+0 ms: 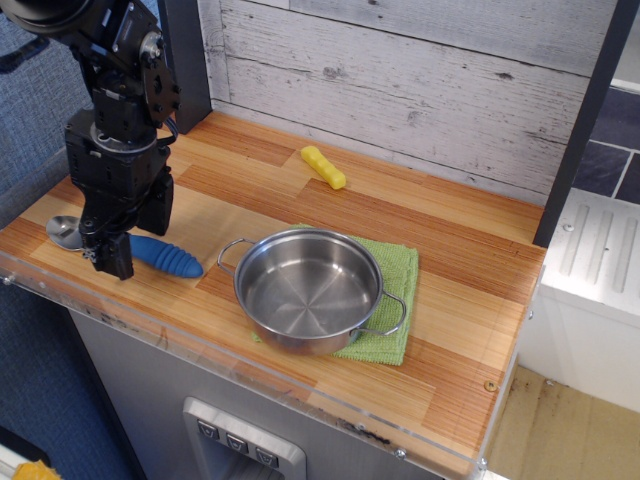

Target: Move blue spoon to lower left corner

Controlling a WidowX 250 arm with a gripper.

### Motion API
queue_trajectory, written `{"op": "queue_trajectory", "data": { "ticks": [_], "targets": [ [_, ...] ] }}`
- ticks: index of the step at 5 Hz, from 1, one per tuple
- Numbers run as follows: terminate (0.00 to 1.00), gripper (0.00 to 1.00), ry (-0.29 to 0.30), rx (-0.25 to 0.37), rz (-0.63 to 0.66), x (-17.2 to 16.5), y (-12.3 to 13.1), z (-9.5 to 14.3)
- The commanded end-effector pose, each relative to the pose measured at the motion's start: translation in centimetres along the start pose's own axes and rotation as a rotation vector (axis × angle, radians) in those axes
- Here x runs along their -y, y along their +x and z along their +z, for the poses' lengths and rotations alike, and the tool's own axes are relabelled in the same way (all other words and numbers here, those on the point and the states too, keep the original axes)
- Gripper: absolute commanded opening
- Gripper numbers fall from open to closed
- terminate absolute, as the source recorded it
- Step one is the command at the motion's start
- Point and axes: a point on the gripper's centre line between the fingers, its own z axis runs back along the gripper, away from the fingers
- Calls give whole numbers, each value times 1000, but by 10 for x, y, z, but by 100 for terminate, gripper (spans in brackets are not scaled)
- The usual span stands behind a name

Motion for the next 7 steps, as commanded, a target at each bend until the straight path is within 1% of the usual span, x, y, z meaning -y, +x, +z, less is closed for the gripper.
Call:
{"op": "queue_trajectory", "data": {
  "ticks": [1, 2, 3, 4, 6, 7],
  "targets": [
    [0, 100, -56, 4, -39, 6, 2, 27],
    [0, 100, -138, -10, -48, 7, 3, 50],
    [0, 100, -195, -14, -38, 4, 5, 72],
    [0, 100, -225, -16, -18, 2, 0, 86],
    [0, 100, -225, -16, -18, 2, 0, 86],
    [100, 100, -225, -16, -18, 2, 0, 86]
  ]
}}
